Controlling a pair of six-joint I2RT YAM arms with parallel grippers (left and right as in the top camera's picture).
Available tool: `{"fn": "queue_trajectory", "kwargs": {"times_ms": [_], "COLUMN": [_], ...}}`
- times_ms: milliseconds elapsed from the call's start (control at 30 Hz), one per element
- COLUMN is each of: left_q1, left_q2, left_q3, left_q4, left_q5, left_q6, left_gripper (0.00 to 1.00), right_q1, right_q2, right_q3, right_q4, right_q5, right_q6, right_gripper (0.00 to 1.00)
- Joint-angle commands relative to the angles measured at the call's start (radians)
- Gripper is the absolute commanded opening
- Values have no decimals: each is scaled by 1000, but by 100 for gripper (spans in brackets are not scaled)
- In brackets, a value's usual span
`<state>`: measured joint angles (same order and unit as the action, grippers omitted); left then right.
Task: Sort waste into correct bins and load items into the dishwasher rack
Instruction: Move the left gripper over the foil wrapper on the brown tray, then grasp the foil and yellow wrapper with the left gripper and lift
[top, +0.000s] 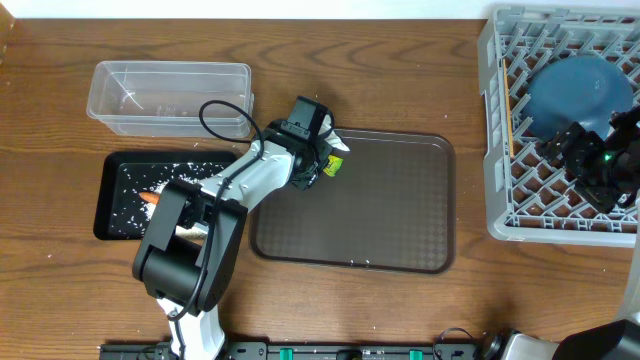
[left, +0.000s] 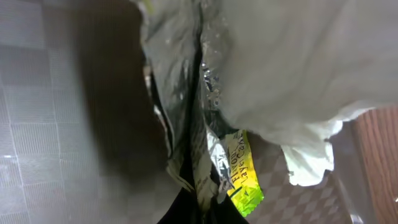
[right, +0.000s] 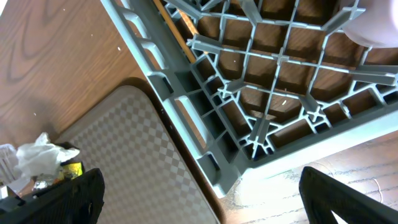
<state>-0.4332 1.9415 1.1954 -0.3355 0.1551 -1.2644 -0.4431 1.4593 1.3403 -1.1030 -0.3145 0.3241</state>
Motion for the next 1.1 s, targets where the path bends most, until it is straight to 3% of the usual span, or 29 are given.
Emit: {"fn": "queue_trajectory", "kwargs": {"times_ms": [0, 167, 400, 833, 1067], "left_q1": [-2, -4, -6, -6, -7], "left_q2": [0, -39, -137, -338, -358], "left_q3": [-6, -6, -6, -6, -6], "left_q4": [-8, -71, -217, -248, -327], "left_q5": [68, 152, 155, 147, 146], "left_q6": [-5, -5, -5, -17, -17], "left_gripper": [6, 6, 6, 6, 6], "right_q1": [-9, -9, -9, -9, -9], "right_q2": [-6, -6, -6, -6, -6], "right_q3": [5, 5, 5, 5, 5], "right_q4": [-1, -1, -1, -1, -1], "right_q5": [-3, -3, -3, -3, -3], "right_q6": [-18, -18, -18, -18, -18], "right_gripper": [99, 99, 99, 99, 99]}}
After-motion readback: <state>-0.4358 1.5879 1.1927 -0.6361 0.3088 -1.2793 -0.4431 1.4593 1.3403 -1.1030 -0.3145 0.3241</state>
